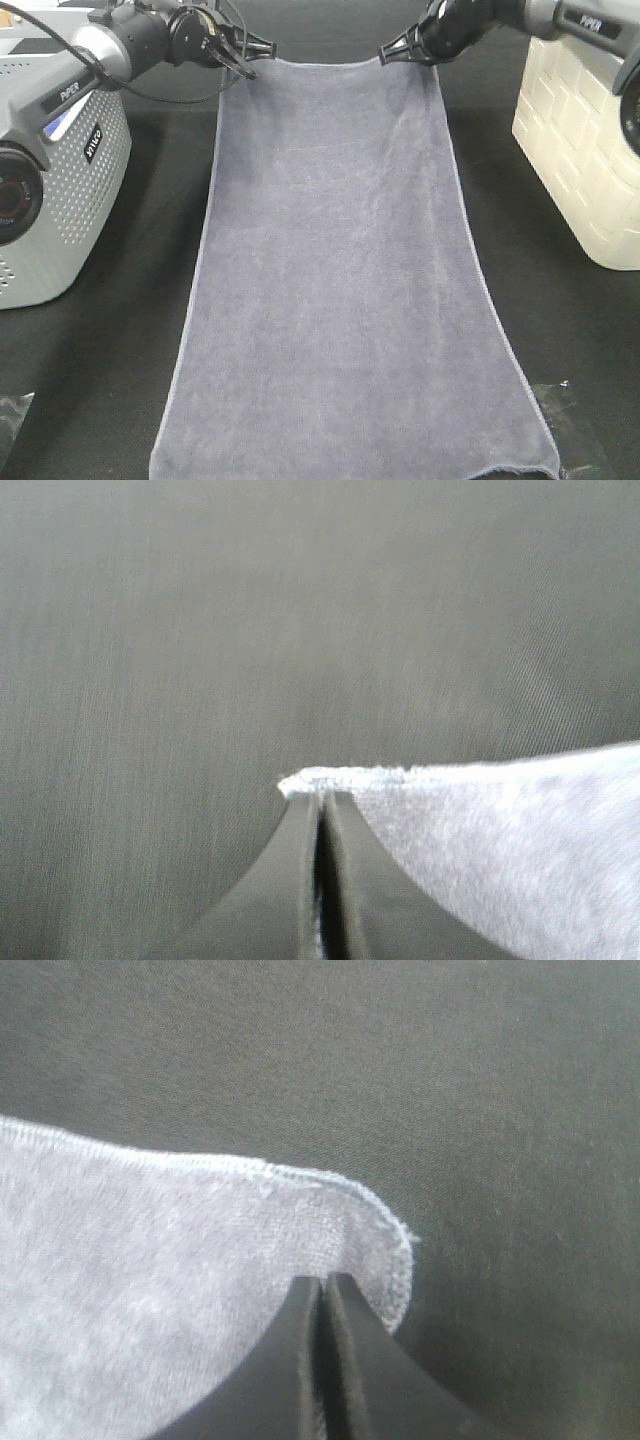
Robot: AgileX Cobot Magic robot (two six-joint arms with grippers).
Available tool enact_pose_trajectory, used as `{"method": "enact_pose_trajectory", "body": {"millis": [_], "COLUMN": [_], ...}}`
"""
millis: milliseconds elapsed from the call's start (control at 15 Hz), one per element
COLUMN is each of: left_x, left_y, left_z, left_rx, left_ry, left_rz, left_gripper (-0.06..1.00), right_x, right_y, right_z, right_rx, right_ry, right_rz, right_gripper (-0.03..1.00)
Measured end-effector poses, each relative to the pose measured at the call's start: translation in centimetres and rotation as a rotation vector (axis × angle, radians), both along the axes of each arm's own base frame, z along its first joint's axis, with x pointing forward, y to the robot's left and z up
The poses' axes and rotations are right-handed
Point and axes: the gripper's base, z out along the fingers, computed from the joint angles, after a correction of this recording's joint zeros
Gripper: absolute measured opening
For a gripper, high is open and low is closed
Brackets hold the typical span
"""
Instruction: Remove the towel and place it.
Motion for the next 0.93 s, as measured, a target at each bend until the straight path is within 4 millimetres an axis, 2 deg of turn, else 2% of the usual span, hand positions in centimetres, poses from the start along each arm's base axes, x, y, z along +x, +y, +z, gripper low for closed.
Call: {"method": "enact_pose_trajectory", "body": {"millis": [267, 667, 800, 933], "left_x": [0.4, 1.2, 1.3, 1.2], "left_y": [-0.2, 2.5, 2.7, 2.8], "left_z": [-1.5, -6.4, -7.1, -8.0], "left_rx": [0.028, 0.069, 0.071, 0.075], "left_ry": [-0.061, 0.0, 0.01, 0.025], "left_rz": [-0.032, 0.006, 0.009, 0.009], "left_gripper": [0.0, 0.0, 0.0, 0.0], "right_x": [0.8, 1.3, 1.4, 1.3], "right_y": [0.3, 0.5, 0.6, 0.5], "right_z": [-3.8, -6.7, -7.4, -8.5], "right_rx": [-0.008, -0.015, -0.017, -0.021], "right_ry": [-0.022, -0.074, -0.068, -0.052], "right_rz": [0.021, 0.051, 0.052, 0.053], "right_gripper": [0.0, 0.0, 0.03, 0.18]}}
